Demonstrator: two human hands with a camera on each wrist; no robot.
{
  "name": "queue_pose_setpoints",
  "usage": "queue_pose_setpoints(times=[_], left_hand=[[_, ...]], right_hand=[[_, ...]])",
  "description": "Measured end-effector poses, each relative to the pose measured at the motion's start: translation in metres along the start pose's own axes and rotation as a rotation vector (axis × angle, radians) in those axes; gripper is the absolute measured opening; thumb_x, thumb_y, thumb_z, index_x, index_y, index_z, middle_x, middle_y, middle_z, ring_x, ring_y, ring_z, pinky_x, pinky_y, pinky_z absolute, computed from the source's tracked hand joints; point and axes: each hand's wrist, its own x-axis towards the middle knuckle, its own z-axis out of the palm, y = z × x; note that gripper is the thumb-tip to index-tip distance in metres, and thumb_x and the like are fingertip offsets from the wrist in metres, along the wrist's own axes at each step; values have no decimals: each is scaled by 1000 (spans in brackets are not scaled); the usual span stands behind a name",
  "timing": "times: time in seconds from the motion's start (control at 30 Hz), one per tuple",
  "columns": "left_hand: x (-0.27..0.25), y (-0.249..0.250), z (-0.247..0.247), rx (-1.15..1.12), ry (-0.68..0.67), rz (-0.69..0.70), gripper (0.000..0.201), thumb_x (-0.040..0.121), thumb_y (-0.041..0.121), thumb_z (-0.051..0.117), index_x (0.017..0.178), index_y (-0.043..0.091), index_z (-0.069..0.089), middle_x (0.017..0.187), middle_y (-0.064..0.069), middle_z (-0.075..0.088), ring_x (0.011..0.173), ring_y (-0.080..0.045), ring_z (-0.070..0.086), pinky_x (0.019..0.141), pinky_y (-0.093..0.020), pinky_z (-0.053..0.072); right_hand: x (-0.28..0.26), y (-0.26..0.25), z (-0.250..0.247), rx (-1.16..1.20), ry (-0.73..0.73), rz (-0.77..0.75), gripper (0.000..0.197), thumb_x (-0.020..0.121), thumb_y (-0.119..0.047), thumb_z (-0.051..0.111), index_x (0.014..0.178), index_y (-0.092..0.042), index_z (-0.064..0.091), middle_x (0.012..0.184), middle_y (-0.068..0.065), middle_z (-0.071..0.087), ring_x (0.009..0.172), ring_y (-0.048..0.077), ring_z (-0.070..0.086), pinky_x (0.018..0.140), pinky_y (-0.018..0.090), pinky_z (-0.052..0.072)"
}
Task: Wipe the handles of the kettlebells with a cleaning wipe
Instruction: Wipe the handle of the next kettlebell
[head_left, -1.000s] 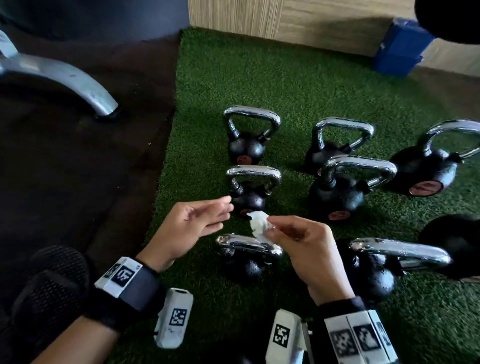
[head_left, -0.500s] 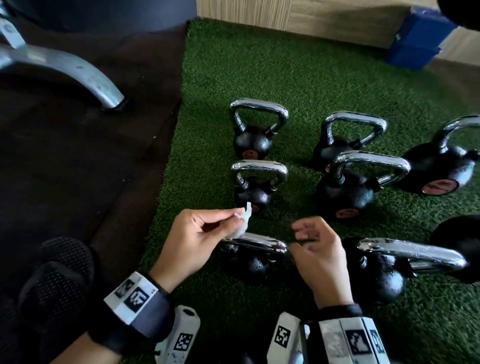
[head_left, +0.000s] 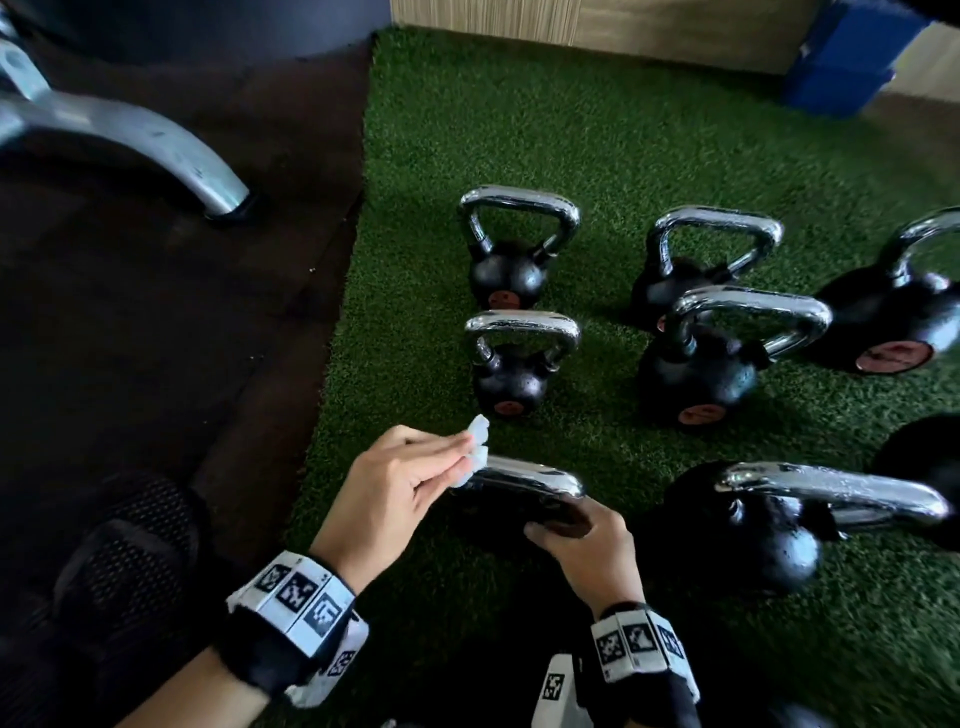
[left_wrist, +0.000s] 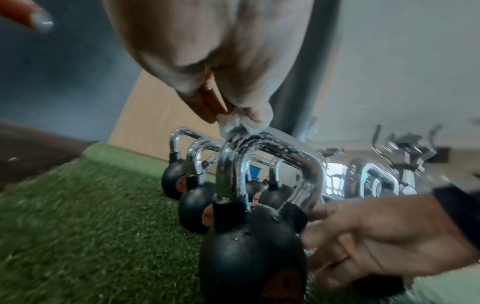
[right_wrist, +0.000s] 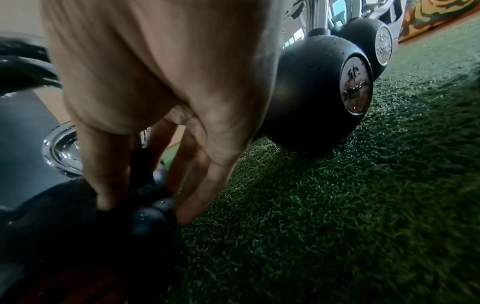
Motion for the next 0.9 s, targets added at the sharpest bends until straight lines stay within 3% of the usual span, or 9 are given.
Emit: queue_pose_setpoints(times=[0.07, 0.17, 0.23, 0.3, 0.47, 0.57, 0.63, 0.73, 0.9], left_hand=[[-6, -2, 6, -27, -4, 32, 30, 97, 28, 67, 125, 18, 72, 123, 17, 71, 107, -3, 65, 90, -15, 54], [-16, -16, 10, -179, 109, -221, 28, 95, 29, 67, 122, 22, 72, 112, 16, 75, 98, -4, 73, 85, -18, 57], [-23, -27, 12, -338, 80, -409, 30, 94, 29, 66, 119, 17, 74, 108, 10, 77, 101, -8, 74, 89, -27, 59], [-29, -34, 17, -490, 69, -458, 30, 94, 27, 66, 120, 13, 74, 113, 9, 77, 107, -10, 73, 92, -26, 58], [-35, -42, 35, -633, 124, -560, 18, 94, 27, 65, 100, 33, 81, 102, 11, 79, 97, 1, 72, 81, -9, 51], [-36, -49, 45, -647, 94, -636, 35, 98, 11, 63, 85, 37, 83, 89, 11, 79, 86, 5, 67, 76, -9, 49], [-37, -53, 47, -655, 53, -640, 35, 99, 10, 62, 86, 34, 83, 91, 10, 79, 86, 4, 67, 76, -11, 50], [-40, -56, 41, -716, -13, -607, 16, 95, 23, 67, 93, 20, 82, 88, 10, 75, 84, 1, 63, 75, -13, 49], [-41, -54, 43, -608, 33, -550, 13, 84, 21, 80, 79, 33, 80, 69, 24, 67, 67, 13, 55, 63, -6, 42]], right_hand=[[-1, -3, 2, 47, 15, 13, 21, 62, -52, 88, 77, -50, 73, 78, -28, 73, 75, -10, 68, 70, 14, 54], [3, -3, 1, 82, 15, 32, 26, 59, -59, 86, 81, -51, 74, 76, -20, 75, 73, 1, 72, 76, 31, 61], [6, -3, 1, 81, 19, 53, 25, 59, -58, 87, 75, -44, 76, 75, -17, 76, 73, 8, 74, 78, 37, 62], [6, -4, 2, 79, 29, 66, 24, 59, -56, 88, 72, -42, 75, 75, -16, 76, 73, 10, 74, 79, 39, 63], [3, -7, 3, 81, 50, 53, 20, 65, -52, 88, 78, -42, 76, 77, -16, 76, 76, 8, 74, 80, 38, 62], [2, -11, 3, 62, 53, 49, 22, 68, -47, 89, 83, -36, 77, 78, -12, 77, 77, 7, 73, 81, 37, 61], [1, -14, 1, 32, 77, 6, 27, 67, -42, 90, 88, -35, 75, 77, -15, 75, 74, 0, 70, 76, 28, 59], [1, -19, -4, 73, 107, -62, 47, 61, -26, 96, 97, -42, 71, 82, -21, 75, 78, -10, 68, 71, 6, 50], [1, -28, -9, -110, 63, -89, 30, 60, -27, 91, 81, -38, 73, 73, -21, 72, 74, -11, 65, 60, 3, 45]])
